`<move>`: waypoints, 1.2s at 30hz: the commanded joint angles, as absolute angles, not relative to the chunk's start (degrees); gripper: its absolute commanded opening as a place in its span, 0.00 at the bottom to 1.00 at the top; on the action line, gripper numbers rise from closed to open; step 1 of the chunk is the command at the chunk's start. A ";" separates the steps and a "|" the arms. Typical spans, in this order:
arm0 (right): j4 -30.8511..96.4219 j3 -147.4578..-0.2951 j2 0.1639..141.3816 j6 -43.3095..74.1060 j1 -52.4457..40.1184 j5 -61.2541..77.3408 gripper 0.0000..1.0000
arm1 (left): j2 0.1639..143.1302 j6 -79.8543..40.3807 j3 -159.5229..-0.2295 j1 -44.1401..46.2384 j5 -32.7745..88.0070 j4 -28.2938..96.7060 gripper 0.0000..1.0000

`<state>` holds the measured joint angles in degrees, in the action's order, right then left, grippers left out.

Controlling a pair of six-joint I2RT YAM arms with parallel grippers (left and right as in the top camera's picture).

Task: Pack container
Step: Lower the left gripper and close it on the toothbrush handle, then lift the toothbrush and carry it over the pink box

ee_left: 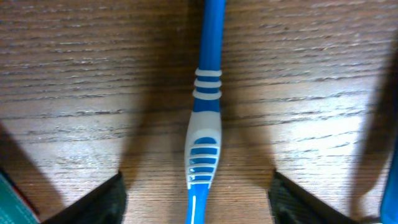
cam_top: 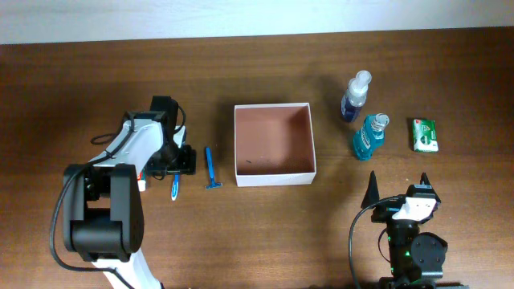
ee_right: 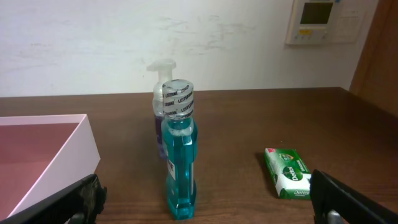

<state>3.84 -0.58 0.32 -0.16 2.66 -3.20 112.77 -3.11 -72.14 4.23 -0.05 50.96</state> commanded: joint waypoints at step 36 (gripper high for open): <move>4.27 -0.32 0.32 0.05 2.26 -4.12 0.98 | 113.49 -3.40 -102.10 5.41 12.71 75.88 0.01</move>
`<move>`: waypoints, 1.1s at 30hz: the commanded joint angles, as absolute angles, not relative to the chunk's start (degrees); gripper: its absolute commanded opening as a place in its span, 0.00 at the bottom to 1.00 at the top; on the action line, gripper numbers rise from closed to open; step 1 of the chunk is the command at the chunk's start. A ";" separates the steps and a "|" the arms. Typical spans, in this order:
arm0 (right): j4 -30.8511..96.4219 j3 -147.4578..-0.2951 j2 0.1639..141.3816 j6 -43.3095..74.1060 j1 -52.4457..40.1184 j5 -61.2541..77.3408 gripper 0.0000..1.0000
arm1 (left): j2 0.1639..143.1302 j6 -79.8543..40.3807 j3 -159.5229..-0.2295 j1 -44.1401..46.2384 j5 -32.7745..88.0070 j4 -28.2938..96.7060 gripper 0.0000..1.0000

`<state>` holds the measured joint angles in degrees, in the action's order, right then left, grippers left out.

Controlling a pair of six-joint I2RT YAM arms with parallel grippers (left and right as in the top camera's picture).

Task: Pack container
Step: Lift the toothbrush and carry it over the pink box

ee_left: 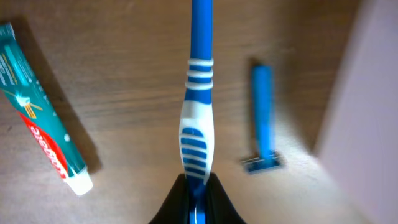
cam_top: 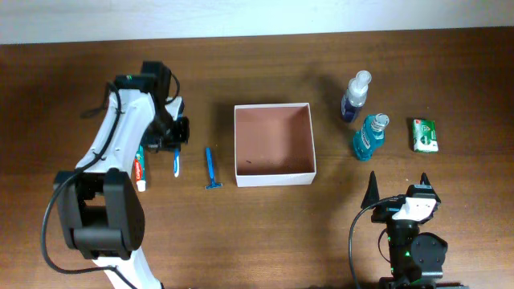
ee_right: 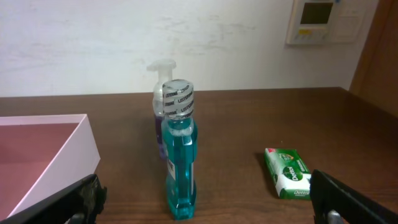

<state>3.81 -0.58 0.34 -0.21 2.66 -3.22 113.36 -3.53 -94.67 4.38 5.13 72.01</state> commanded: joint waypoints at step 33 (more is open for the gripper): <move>4.27 -0.32 0.32 0.05 2.26 -4.12 0.98 | 115.98 -3.01 -117.14 33.28 3.53 75.64 0.01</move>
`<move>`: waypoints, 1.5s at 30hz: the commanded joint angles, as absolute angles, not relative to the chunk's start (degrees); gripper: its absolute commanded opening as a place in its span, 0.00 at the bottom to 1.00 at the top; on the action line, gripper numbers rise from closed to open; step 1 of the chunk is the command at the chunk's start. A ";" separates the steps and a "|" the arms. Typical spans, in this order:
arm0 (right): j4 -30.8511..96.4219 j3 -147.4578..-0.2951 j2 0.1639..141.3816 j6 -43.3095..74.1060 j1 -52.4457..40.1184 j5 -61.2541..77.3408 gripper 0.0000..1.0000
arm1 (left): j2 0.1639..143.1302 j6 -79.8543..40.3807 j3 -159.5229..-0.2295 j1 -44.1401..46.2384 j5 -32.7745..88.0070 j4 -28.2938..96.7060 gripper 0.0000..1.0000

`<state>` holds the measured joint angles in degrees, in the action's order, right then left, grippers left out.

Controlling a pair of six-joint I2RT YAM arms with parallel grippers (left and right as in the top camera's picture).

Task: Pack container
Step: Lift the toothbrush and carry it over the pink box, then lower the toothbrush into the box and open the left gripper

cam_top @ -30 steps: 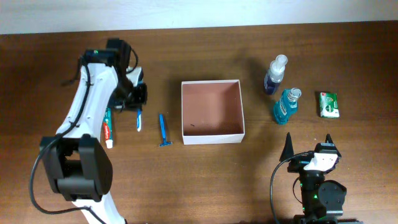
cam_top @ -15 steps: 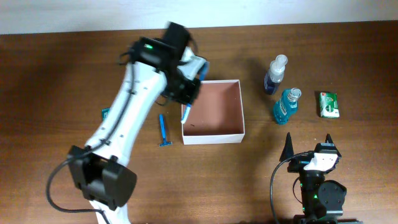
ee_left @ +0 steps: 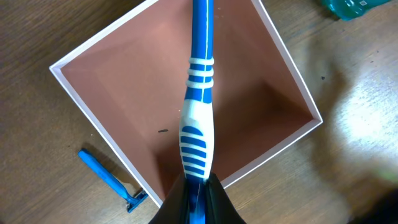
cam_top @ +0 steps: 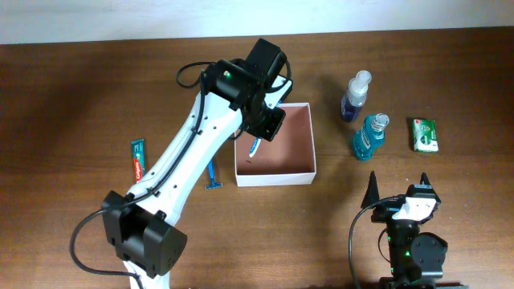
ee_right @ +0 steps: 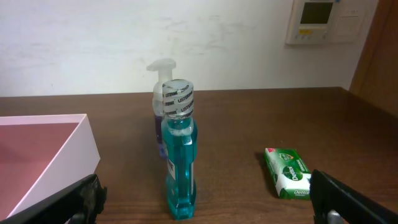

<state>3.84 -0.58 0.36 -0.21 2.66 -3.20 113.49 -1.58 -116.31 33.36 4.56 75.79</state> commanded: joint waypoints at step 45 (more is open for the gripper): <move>4.27 -0.32 0.32 0.05 2.26 -4.12 0.98 | 127.61 -11.11 -117.14 33.23 0.58 79.77 0.01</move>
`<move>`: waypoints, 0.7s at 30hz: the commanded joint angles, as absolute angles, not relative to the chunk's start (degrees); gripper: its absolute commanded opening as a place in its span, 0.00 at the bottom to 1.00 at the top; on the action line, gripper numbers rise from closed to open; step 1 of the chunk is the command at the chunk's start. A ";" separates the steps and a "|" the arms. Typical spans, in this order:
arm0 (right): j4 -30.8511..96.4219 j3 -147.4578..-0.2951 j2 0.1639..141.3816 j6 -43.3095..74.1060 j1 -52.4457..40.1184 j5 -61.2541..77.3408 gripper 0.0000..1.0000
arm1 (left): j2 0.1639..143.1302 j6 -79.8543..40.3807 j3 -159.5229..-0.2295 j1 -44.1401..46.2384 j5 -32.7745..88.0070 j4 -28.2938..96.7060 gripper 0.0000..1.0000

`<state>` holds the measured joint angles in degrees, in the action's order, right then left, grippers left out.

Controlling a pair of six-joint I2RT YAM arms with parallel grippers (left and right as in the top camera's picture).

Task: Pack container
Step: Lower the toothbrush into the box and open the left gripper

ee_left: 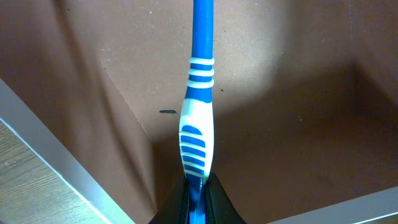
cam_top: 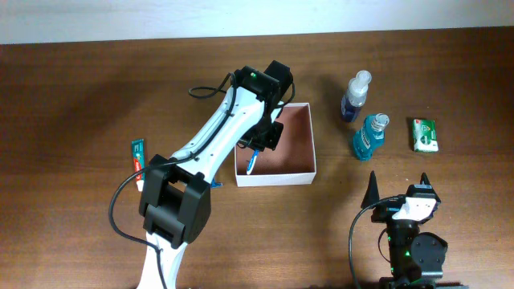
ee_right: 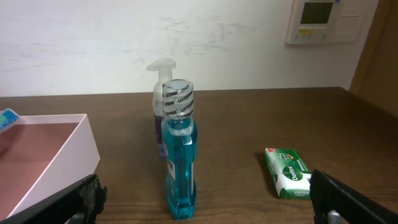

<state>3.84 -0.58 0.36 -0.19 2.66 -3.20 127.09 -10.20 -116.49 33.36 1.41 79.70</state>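
My left gripper [ee_left: 198, 199] is shut on the handle of a blue and white toothbrush [ee_left: 198, 118], holding it low inside the pink open box [cam_top: 303, 172]. In the overhead view the toothbrush [cam_top: 252, 159] points down toward the box's front left corner, under the left arm. My right gripper [ee_right: 205, 199] rests open near the table's front right, facing a teal mouthwash bottle [ee_right: 177, 155] with nothing between its fingers.
A toothpaste tube [cam_top: 138, 156] lies at the left. A blue razor [cam_top: 214, 185] peeks from under the left arm beside the box. A pump bottle [cam_top: 354, 95], the mouthwash [cam_top: 369, 136] and a green soap bar [cam_top: 424, 134] stand right of the box.
My left gripper has dropped from above the box to low inside it, still holding the toothbrush. The brush head now shows at the left edge of the right wrist view. The right arm is unchanged.
My left gripper stood open around the toothbrush lying on the table at the left. Then it was shut on the brush and lifted. Then it held the brush over the pink box, and now holds it down inside the box.
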 commanded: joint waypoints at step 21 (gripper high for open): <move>4.27 -0.32 0.32 0.05 2.26 -4.12 0.98 | 127.61 -6.22 -117.14 33.26 -2.79 79.11 0.01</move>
